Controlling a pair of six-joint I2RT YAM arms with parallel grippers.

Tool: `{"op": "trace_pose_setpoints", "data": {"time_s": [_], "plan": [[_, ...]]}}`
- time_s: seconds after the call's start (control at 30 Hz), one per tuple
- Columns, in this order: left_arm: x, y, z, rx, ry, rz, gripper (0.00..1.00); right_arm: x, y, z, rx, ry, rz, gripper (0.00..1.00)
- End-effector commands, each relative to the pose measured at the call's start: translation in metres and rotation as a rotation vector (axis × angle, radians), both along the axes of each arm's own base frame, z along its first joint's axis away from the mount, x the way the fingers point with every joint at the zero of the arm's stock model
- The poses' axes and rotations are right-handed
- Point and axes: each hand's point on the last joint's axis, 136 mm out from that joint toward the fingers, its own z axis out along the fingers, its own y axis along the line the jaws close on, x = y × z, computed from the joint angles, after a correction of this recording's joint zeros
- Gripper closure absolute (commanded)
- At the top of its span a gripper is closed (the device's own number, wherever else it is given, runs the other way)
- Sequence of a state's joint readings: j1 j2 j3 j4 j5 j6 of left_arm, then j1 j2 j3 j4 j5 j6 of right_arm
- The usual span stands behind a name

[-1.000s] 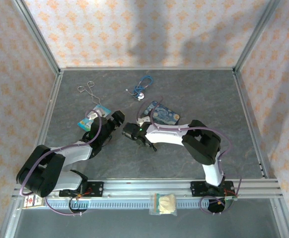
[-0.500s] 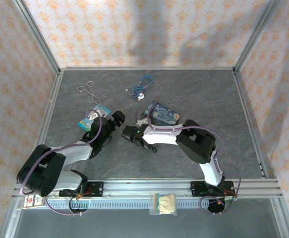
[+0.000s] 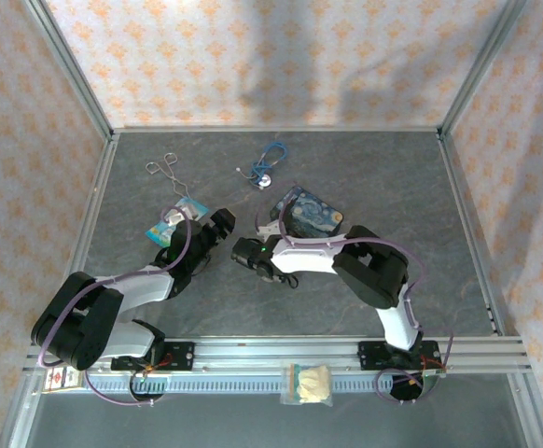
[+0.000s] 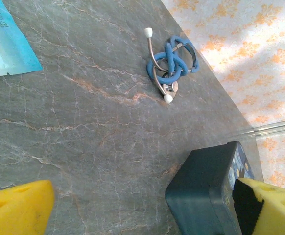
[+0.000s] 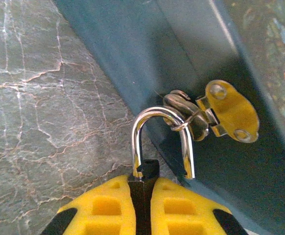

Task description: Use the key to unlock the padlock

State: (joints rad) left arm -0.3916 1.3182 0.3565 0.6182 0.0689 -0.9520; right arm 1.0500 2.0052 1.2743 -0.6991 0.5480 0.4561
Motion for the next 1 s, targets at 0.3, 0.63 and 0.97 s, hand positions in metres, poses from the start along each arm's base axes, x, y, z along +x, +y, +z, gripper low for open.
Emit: {"op": "trace_pose_setpoints", "data": {"time_s": [0.3,0.63,0.97], "plan": [[0.006,-0.003,0.013,-0.044,-0.041,-0.001,0.06,-0.002,0.027,0.020,0.279,0.174,0.196,1.00],[0.006,-0.007,0.015,-0.068,-0.049,-0.018,0.06,0.002,0.044,0.030,0.475,0.289,0.293,1.00],[-0.010,-0.061,0.006,-0.138,-0.064,-0.209,0.23,0.006,0.064,0.032,0.668,0.363,0.314,1.00]]}}
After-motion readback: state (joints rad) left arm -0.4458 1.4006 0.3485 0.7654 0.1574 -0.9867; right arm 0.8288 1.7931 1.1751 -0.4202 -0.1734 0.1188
